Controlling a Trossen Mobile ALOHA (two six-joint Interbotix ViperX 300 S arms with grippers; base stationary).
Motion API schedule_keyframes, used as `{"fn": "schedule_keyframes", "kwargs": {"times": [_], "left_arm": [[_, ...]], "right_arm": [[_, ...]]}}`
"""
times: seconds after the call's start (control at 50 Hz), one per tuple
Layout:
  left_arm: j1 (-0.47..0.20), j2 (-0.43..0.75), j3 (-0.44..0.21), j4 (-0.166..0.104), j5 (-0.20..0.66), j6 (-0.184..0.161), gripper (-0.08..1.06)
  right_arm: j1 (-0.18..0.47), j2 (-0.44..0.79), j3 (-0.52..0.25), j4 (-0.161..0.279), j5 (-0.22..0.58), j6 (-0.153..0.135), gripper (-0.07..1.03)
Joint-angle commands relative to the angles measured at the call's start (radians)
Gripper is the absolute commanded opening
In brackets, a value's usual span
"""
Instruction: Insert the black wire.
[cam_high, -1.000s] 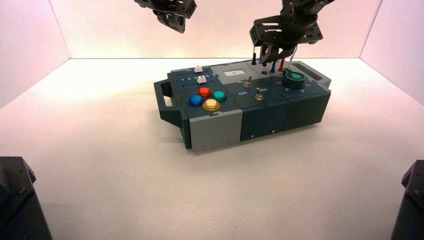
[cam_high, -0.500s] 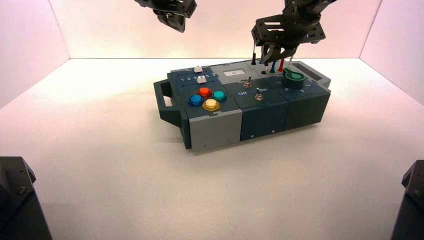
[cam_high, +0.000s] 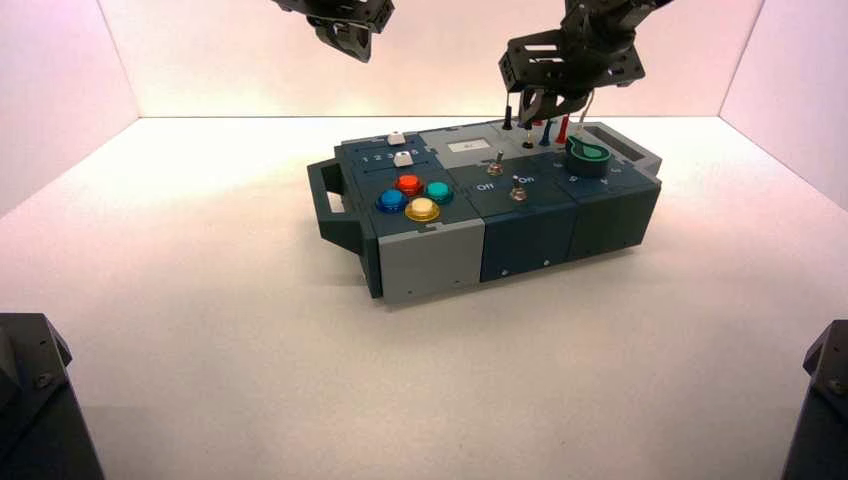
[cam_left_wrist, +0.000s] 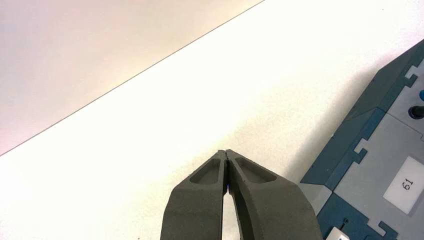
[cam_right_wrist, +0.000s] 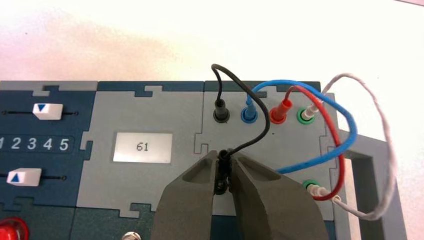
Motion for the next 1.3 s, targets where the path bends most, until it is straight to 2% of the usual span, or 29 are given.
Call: {"fn": "schedule_keyframes", "kwargs": {"times": [0.02, 0.64, 1.3], "left_arm": [[0.008, -0.051, -0.031, 0.000, -0.009, 0.000, -0.03], [0.008, -0.048, -0.035, 0.000, -0.009, 0.000, -0.03], [0.008, -0.046, -0.035, 0.000, -0.014, -0.002, -0.03]], "right_arm": [[0.002, -0.009, -0.025, -0.003, -0.014, -0.002, -0.02], [0.002, -0.012, -0.023, -0.009, -0.015, -0.003, -0.02], [0.012, -0.023, 0.029, -0.009, -0.018, 0.000, -0.02]]}}
